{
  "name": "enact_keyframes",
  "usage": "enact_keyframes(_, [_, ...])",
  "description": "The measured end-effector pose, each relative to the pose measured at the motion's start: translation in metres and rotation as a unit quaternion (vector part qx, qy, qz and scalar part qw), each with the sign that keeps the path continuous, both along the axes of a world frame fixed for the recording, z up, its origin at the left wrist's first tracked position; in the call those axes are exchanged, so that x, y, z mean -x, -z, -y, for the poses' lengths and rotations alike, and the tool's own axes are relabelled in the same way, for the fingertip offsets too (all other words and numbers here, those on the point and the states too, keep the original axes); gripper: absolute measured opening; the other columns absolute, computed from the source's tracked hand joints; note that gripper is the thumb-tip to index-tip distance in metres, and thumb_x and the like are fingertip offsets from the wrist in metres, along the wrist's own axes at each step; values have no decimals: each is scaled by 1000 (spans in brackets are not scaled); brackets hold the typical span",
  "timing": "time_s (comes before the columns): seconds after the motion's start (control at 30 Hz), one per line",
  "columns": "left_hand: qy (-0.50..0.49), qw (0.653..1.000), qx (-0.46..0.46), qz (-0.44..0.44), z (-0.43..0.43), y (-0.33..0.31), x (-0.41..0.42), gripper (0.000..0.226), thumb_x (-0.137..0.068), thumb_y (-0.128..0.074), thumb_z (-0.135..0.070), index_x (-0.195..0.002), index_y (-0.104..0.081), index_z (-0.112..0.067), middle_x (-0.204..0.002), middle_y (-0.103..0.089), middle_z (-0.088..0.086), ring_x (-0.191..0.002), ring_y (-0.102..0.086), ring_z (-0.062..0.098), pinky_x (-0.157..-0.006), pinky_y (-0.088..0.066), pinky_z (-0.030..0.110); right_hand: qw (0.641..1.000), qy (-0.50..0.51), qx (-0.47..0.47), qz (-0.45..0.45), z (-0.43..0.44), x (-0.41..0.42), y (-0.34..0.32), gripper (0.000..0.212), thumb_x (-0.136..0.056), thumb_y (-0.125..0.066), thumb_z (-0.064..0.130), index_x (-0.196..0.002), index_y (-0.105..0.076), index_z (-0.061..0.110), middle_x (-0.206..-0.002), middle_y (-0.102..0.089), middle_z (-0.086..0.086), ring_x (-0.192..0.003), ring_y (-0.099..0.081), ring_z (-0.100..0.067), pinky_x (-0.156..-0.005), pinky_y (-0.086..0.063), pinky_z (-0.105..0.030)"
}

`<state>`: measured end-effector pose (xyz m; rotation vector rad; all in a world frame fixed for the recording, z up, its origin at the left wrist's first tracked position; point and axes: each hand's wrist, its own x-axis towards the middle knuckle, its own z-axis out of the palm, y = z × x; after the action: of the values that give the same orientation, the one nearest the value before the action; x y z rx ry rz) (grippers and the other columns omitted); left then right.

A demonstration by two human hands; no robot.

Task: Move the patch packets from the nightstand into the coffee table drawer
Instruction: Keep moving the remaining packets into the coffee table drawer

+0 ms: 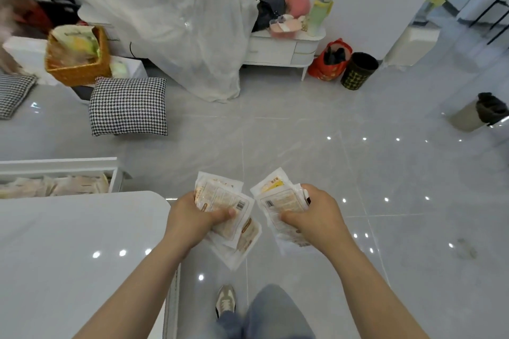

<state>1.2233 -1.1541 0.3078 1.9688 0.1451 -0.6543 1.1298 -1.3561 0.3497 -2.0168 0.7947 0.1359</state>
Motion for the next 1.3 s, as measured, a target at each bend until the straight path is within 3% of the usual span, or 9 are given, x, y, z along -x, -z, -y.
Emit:
enact_keyframes(0.13, [-33, 999, -6, 0, 6, 2, -42, 33, -59, -89, -28, -85, -70, -20, -80, -74, -4, -76, -70, 14, -72, -59, 38, 999, -45, 8, -1, 13, -58, 5, 29, -70, -73, 9, -92, -64, 25, -79, -67, 9, -72, -65, -9, -62, -57, -31])
enact_keyframes(0.37, [-119, 992, -30, 9, 21, 9, -130, 33, -60, -89, -30, -85, -69, -21, -83, -73, -5, -80, -69, 16, -77, -57, 39, 989, -145, 12, -7, 46, -185, 14, 28, -70, -70, 9, -91, -63, 27, -78, -66, 10, -68, -63, -7, -54, -52, -23])
enact_keyframes(0.5, [-164, 986, -40, 0, 30, 11, -165, 33, -61, -87, -32, -86, -67, -24, -84, -72, -7, -79, -68, 13, -74, -57, 36, 979, -202, 13, -19, 58, -252, 12, 30, -71, -69, 8, -93, -63, 28, -80, -65, 10, -70, -63, -9, -56, -54, -27])
enact_keyframes(0.63, [-220, 974, -51, -2, 27, 15, -191, 33, -63, -86, -31, -90, -69, -21, -84, -71, -7, -76, -65, 7, -61, -50, 22, 960, -275, 38, -34, 56, -309, 18, 26, -69, -70, 11, -92, -63, 21, -80, -65, 7, -72, -63, -15, -62, -55, -33])
enact_keyframes(0.97, [-334, 939, -78, -34, -25, 40, -264, 36, -65, -84, -33, -94, -67, -21, -89, -68, -3, -77, -63, 13, -60, -47, 20, 911, -406, 56, -42, -14, -442, 40, 21, -67, -72, 13, -84, -62, 17, -75, -65, 5, -67, -62, -17, -60, -50, -30])
enact_keyframes(1.1, [-365, 926, -82, -48, -62, 50, -300, 39, -65, -84, -36, -96, -67, -20, -91, -69, -2, -84, -65, 19, -67, -50, 26, 888, -454, 62, -43, -60, -497, 42, 23, -68, -72, 13, -88, -63, 19, -78, -65, 7, -67, -61, -12, -55, -47, -23])
enact_keyframes(1.3, [-403, 909, -86, -63, -110, 54, -339, 43, -67, -82, -36, -103, -63, -20, -98, -67, 0, -86, -63, 20, -66, -48, 24, 849, -519, 83, -50, -123, -559, 43, 24, -70, -72, 12, -91, -63, 20, -79, -65, 9, -69, -59, -4, -53, -45, -17])
